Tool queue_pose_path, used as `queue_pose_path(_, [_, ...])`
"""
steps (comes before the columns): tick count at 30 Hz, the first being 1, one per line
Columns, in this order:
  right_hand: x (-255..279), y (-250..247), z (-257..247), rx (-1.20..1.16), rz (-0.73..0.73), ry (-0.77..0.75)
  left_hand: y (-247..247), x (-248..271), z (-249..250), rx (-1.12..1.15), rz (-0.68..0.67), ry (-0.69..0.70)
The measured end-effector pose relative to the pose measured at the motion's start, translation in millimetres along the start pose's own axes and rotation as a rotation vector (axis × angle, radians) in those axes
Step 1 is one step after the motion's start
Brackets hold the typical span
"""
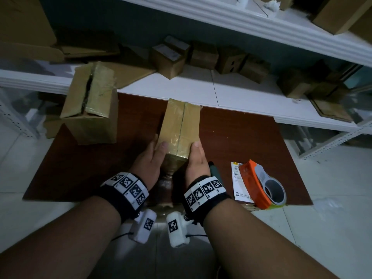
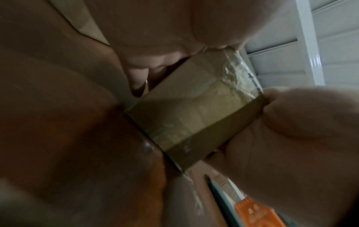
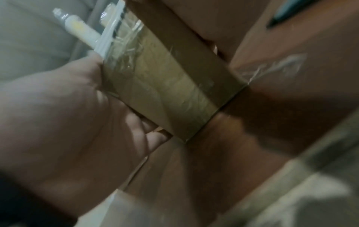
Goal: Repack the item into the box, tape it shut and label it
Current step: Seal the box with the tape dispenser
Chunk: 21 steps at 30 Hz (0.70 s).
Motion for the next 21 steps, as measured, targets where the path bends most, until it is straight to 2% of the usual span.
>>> queue_pose_path(4, [-3, -3, -9, 0.127, -0.065, -0.019, -2, -2, 8, -0.020, -0.019, 0.001])
queue_pose_path(7, [-5, -12, -3, 0.117, -0.132, 0.093, -8, -4, 13, -0.120, -0.045, 0.095])
queue_pose_path(9, [-3, -27, 3, 0.097, -0.096, 0.140, -16, -2, 17, -0.245, -0.017, 0.135])
queue_pose_path(13, [3, -75, 2, 0.112, 0.032, 0.117, -27, 12, 36, -0.489, 0.123, 0.235])
queue_pose_path(19, [4, -143, -30, -0.073, 0.116, 0.110, 3, 30, 74, -0.942, 0.093, 0.452])
queue_pose_path(21, [6, -163, -41, -0.156, 0.157, 0.065, 16, 32, 83, -1.054, 0.063, 0.466])
Point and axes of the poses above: each hand's wrist, its own x-axis away from the middle knuckle, its own y-axis out of the palm, z = x × y, the point moved 8 cm from there along -x, towards the middle knuckle, and after that the axes turned 8 degrees about y, right-handed, at the moved point
